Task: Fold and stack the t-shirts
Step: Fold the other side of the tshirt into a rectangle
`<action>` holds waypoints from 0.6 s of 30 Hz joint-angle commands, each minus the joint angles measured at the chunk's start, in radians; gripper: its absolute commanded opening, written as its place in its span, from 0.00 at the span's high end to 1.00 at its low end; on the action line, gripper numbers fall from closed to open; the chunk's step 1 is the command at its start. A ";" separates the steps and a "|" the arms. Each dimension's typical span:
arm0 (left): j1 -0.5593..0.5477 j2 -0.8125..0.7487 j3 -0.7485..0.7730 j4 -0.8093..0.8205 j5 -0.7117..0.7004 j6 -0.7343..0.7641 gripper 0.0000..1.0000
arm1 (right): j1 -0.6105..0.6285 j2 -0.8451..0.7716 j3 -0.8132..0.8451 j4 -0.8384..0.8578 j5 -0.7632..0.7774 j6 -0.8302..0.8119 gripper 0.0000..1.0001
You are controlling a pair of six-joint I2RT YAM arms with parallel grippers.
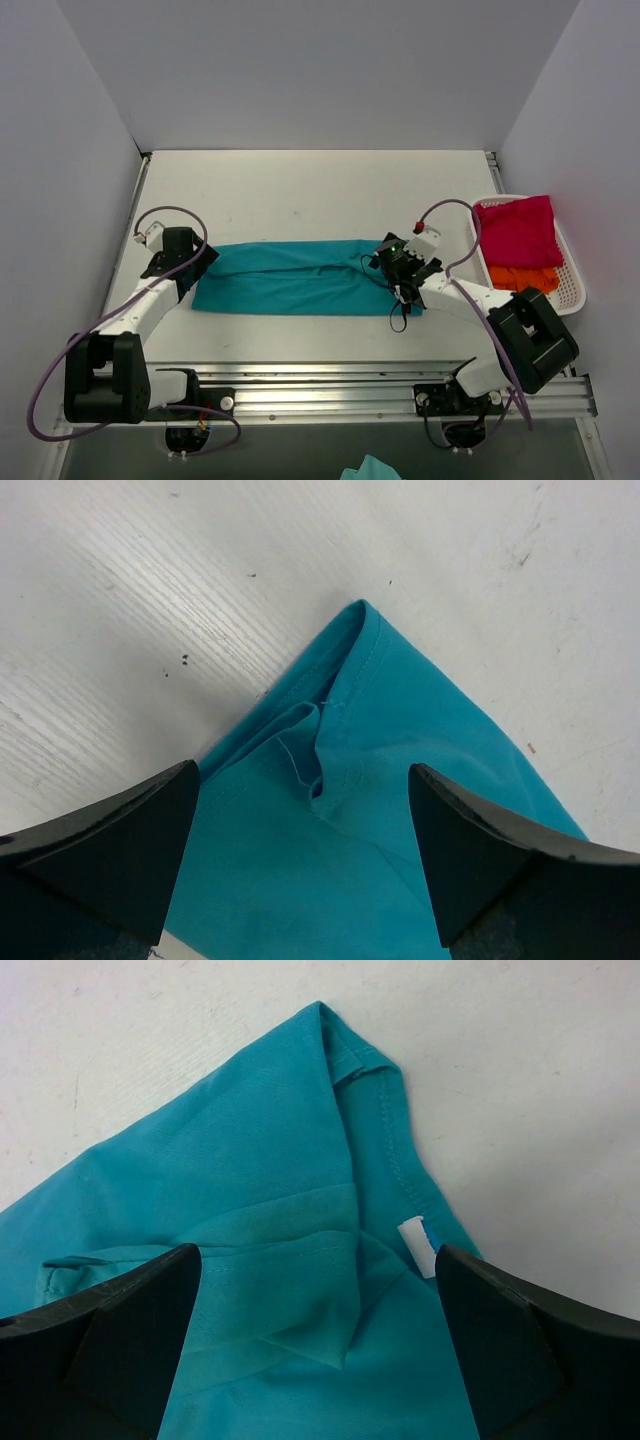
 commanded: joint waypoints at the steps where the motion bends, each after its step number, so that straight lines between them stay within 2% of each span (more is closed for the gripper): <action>1: -0.004 -0.082 0.028 -0.042 -0.088 -0.049 0.06 | 0.009 -0.004 0.066 -0.038 0.069 0.019 0.00; 4: -0.007 -0.110 0.056 -0.033 -0.093 -0.053 0.06 | 0.009 0.024 0.156 -0.023 0.037 -0.024 0.00; 10: -0.007 -0.043 0.134 -0.020 -0.091 -0.032 0.02 | 0.015 0.220 0.342 -0.010 -0.030 -0.069 0.01; 18: -0.005 0.020 0.145 0.026 -0.088 -0.004 0.00 | 0.047 0.363 0.429 0.010 -0.084 -0.079 0.09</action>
